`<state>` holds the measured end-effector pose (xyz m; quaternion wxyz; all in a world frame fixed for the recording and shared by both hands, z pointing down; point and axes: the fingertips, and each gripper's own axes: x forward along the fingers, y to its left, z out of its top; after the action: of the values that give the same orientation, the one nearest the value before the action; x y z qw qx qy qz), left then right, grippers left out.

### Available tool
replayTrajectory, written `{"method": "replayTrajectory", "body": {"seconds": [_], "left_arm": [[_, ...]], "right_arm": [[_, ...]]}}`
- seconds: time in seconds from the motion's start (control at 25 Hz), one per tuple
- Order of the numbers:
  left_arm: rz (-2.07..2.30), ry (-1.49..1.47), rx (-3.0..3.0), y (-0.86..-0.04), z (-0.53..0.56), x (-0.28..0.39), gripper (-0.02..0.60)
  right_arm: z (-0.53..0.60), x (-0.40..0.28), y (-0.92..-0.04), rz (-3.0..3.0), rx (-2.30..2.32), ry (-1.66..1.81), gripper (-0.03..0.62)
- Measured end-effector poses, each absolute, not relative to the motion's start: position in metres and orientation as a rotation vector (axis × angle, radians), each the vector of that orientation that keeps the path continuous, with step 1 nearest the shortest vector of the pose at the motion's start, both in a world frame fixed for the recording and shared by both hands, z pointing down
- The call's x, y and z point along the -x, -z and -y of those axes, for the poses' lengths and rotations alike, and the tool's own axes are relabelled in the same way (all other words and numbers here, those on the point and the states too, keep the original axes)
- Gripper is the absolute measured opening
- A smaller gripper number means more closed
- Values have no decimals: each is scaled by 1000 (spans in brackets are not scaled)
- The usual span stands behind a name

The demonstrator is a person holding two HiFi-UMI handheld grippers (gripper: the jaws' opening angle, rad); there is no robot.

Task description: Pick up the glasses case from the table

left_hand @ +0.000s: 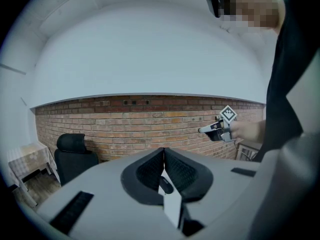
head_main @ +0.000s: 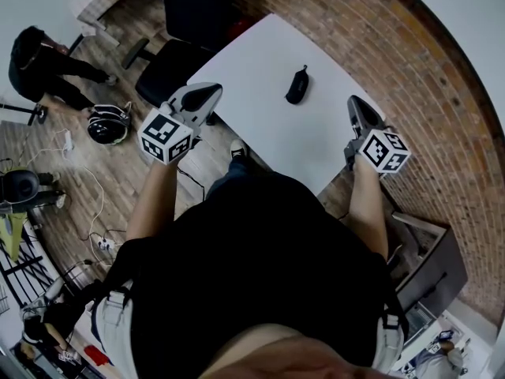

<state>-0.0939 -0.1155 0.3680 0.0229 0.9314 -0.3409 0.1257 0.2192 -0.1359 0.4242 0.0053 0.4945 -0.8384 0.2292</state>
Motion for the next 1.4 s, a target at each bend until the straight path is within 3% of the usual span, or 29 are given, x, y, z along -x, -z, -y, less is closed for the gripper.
{"method": "replayTrajectory", "body": {"seconds": [1.4], "left_arm": [[981, -433, -2833, -400, 192, 126, 11]], "right_arm": [[210, -195, -478, 2507, -1589, -835, 15]]}}
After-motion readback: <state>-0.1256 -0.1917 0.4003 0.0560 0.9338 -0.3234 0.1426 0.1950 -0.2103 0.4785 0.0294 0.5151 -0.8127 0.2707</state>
